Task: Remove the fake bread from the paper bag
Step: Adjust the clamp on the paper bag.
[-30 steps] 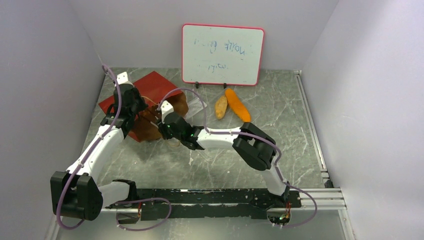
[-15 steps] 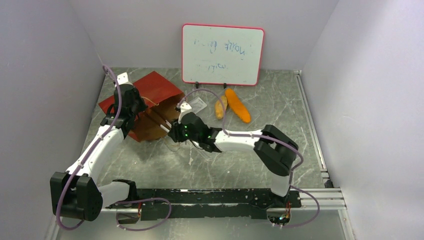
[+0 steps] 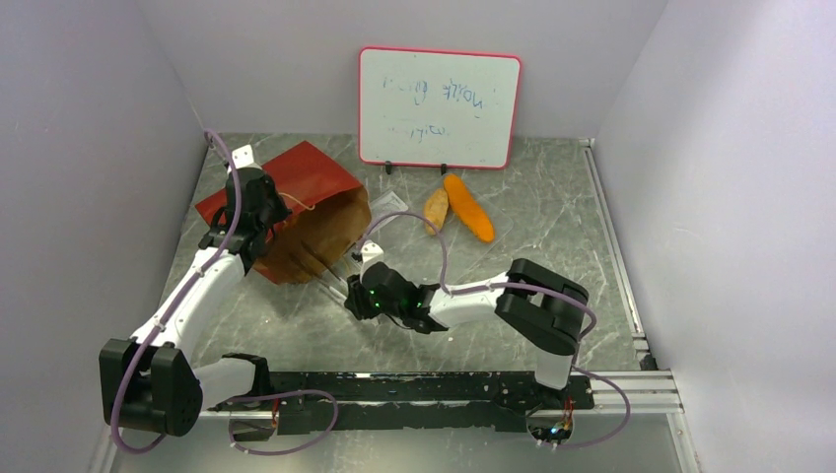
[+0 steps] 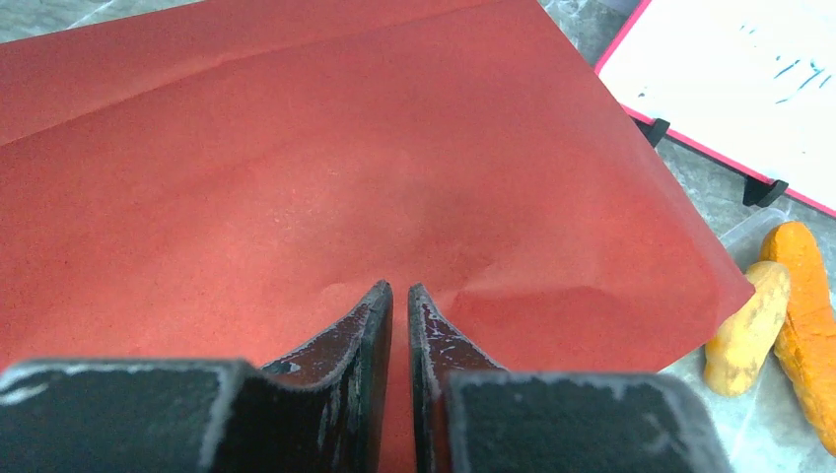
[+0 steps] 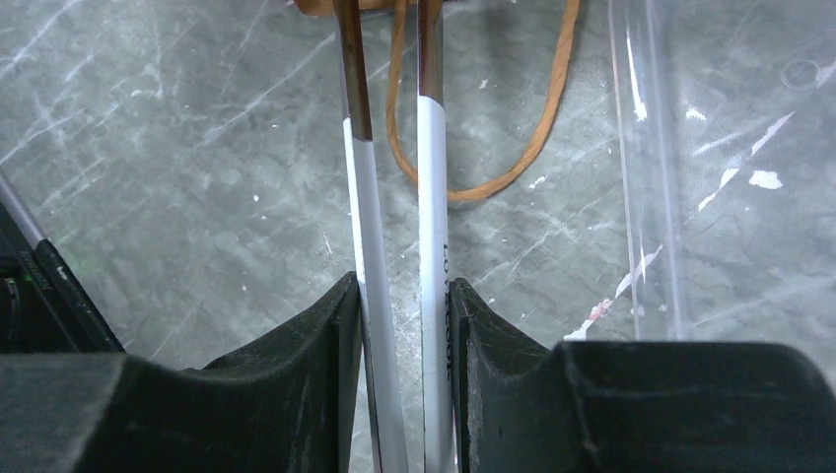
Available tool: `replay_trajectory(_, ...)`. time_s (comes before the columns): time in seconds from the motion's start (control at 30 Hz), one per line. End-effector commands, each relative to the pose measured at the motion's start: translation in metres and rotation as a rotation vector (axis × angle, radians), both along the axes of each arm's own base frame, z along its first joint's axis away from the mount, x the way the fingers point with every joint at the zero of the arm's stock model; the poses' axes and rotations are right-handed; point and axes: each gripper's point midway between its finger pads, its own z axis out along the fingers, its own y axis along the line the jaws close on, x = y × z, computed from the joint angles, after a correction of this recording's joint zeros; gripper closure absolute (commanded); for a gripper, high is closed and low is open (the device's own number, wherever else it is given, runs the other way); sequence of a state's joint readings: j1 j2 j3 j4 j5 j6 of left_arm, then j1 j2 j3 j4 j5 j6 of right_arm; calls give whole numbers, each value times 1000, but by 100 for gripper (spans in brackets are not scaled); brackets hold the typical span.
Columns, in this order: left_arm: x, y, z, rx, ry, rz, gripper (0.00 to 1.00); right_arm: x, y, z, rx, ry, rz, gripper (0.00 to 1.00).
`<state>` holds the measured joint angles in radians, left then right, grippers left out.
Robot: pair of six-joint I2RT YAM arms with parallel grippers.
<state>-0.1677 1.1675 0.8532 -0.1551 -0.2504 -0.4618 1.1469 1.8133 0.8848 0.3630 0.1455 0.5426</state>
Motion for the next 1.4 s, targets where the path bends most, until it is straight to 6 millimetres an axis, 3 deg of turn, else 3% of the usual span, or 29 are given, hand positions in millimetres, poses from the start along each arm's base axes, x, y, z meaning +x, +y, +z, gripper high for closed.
replay_trajectory(0.0,-1,0,10,8,-36,2,93,10,-3,-2,-7,-74,-71,79)
replay_trajectory(0.3,-3,-1,9,4,-38,3,93,8,-7,-12,-90,-159,-81,53)
replay_trajectory(0.6,-4,-2,10,-4,-41,1,93,-5,-2,8,-103,-234,-47,44)
replay_trajectory(0.7,-4,-2,12,-4,-44,1,93,-8,0,31,-99,-292,-47,44)
replay_trajectory(0.83,-5,-1,16,-2,-53,6,93,-15,3,91,-42,-422,-59,46)
replay_trajectory(0.93,-5,0,16,-1,-53,10,93,-14,1,135,97,-468,-98,52)
replay_trajectory(0.97,-5,0,16,-3,-53,10,93,-12,-2,145,149,-476,-135,46)
replay_trajectory(1.07,-6,-1,17,-9,-54,10,93,-11,-3,161,249,-485,-164,2)
replay_trajectory(1.2,-6,0,21,-8,-65,9,93,-26,10,171,292,-484,-42,0)
replay_trajectory(1.37,-5,-1,23,-7,-70,6,93,-30,8,170,364,-465,15,5)
